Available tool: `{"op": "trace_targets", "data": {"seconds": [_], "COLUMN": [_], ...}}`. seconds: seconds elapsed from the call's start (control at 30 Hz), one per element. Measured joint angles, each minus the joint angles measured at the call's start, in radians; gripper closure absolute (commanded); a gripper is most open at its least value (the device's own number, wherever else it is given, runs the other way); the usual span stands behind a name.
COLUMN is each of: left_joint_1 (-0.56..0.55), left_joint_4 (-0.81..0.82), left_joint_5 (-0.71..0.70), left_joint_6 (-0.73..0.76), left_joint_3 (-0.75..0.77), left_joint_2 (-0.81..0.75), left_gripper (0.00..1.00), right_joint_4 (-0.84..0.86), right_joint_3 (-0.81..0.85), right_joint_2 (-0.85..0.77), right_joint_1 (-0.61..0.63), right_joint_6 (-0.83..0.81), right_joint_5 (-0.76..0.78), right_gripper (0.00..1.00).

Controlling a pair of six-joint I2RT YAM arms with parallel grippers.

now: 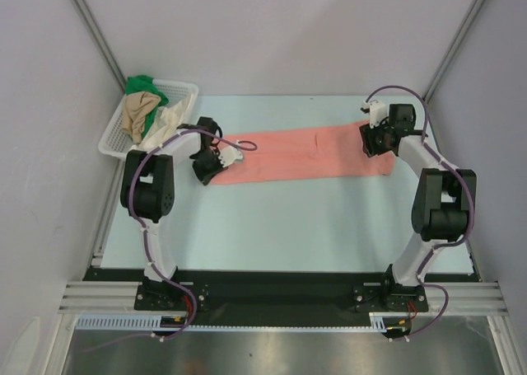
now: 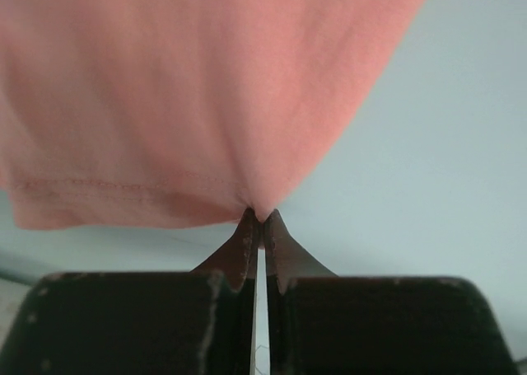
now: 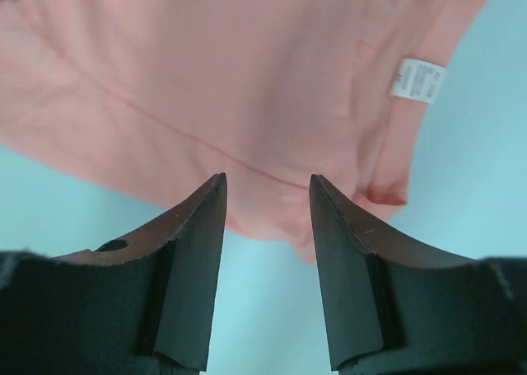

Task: Fold and stack the t-shirts
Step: Fold the tshirt

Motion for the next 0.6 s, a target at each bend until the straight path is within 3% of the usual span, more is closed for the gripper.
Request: {"op": "trace_targets", "data": {"seconds": [0.27, 0.6], "left_joint_1": [-0.109, -0.189], "left_joint_4": [-0.096, -0.164], "left_joint_5": [0.045, 0.095], "left_joint_6": [-0.039, -0.104], "left_joint_3": [-0.208, -0.296], "left_joint_2": [-0.134, -0.201], "left_gripper": [1.00, 1.00], "right_joint_4": [-0.067, -0.187], "right_joint_3": [0.195, 0.268], "right_joint_2": [0.174, 0.213], "right_joint_1": [-0.037, -0.055], "right_joint_6": [0.033, 0.042], "right_joint_5": [0.008, 0.023], "right_gripper": [0.50, 0.50]}}
